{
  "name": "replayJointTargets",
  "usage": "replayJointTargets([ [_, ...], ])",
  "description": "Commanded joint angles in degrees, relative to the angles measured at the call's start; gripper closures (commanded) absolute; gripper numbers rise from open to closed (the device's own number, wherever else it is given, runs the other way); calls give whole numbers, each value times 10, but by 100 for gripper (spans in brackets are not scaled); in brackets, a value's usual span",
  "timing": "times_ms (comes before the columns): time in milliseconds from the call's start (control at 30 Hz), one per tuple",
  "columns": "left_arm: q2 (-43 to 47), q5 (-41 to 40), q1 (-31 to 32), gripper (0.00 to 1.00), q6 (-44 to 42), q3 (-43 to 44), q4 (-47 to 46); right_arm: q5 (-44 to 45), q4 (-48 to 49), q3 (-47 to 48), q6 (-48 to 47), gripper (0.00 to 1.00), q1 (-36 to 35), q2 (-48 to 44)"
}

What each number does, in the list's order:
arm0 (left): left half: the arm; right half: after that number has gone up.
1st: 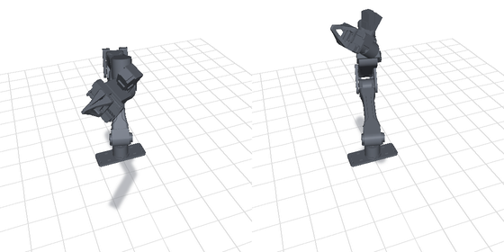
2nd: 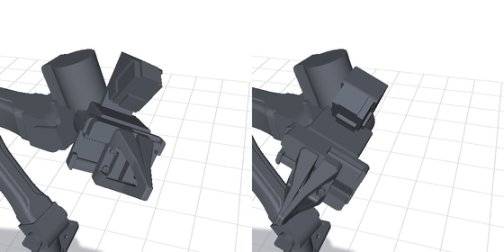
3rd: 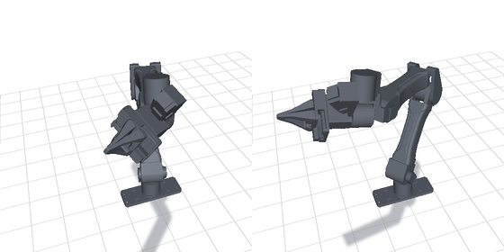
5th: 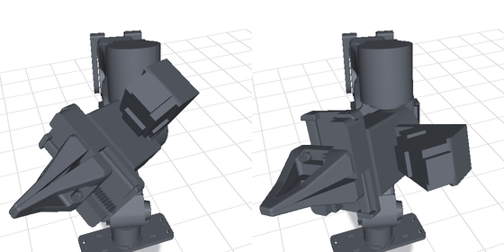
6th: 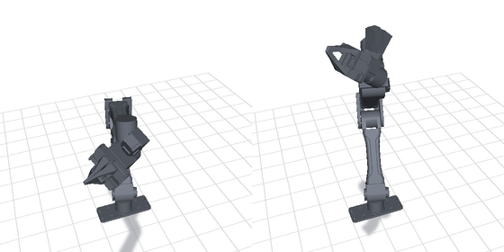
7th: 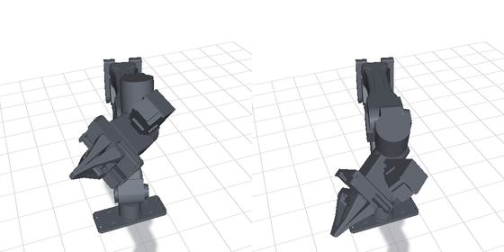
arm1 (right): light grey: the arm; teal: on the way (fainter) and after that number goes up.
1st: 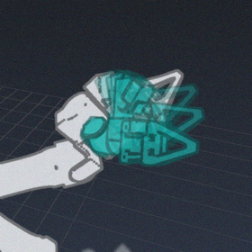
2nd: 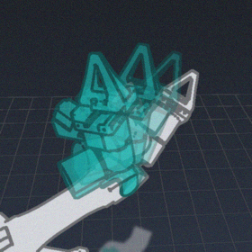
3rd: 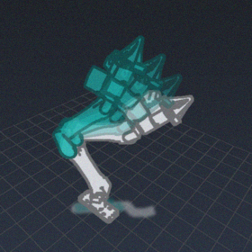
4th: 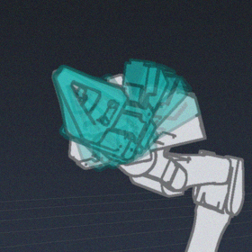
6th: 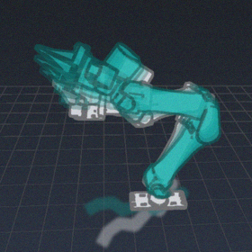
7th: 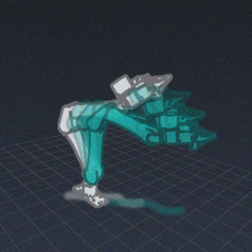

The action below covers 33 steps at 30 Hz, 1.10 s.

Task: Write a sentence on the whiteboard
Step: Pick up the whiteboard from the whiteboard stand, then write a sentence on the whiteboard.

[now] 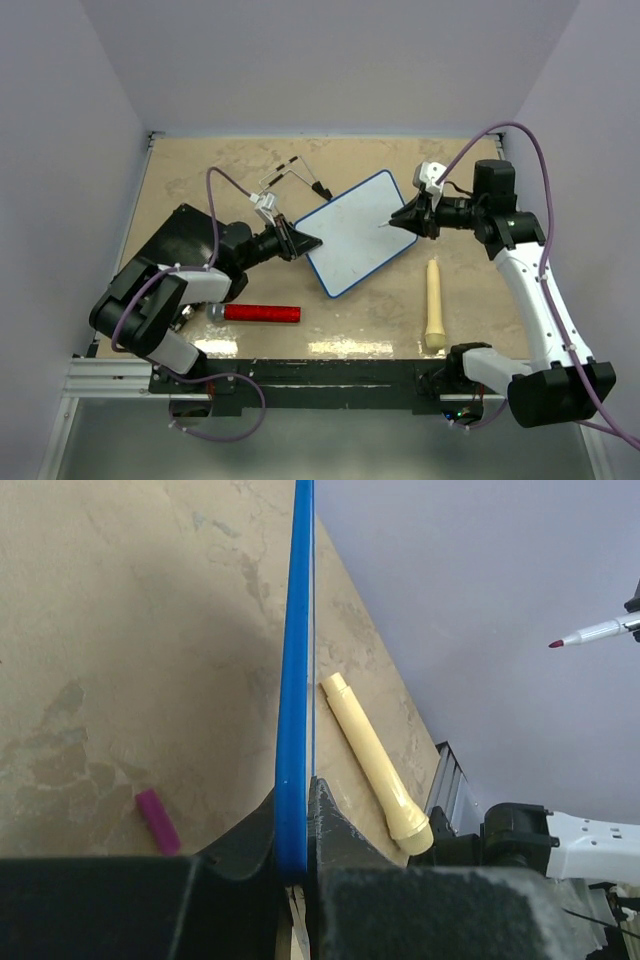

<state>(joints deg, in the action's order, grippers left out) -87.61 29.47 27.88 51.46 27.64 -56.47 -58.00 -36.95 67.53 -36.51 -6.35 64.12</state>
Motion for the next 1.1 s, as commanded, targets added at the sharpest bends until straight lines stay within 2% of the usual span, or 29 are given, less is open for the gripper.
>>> replayJointTargets([
  [0, 8, -21, 19, 100, -7, 10, -95, -11, -29, -7, -50, 100, 1, -9],
  [600, 9, 11, 46, 100, -86, 49, 61, -41, -29, -57, -98, 100, 1, 7],
  [1067, 8, 11, 46, 100, -87, 44, 79, -69, 22, -93, -110, 100, -7, 14],
])
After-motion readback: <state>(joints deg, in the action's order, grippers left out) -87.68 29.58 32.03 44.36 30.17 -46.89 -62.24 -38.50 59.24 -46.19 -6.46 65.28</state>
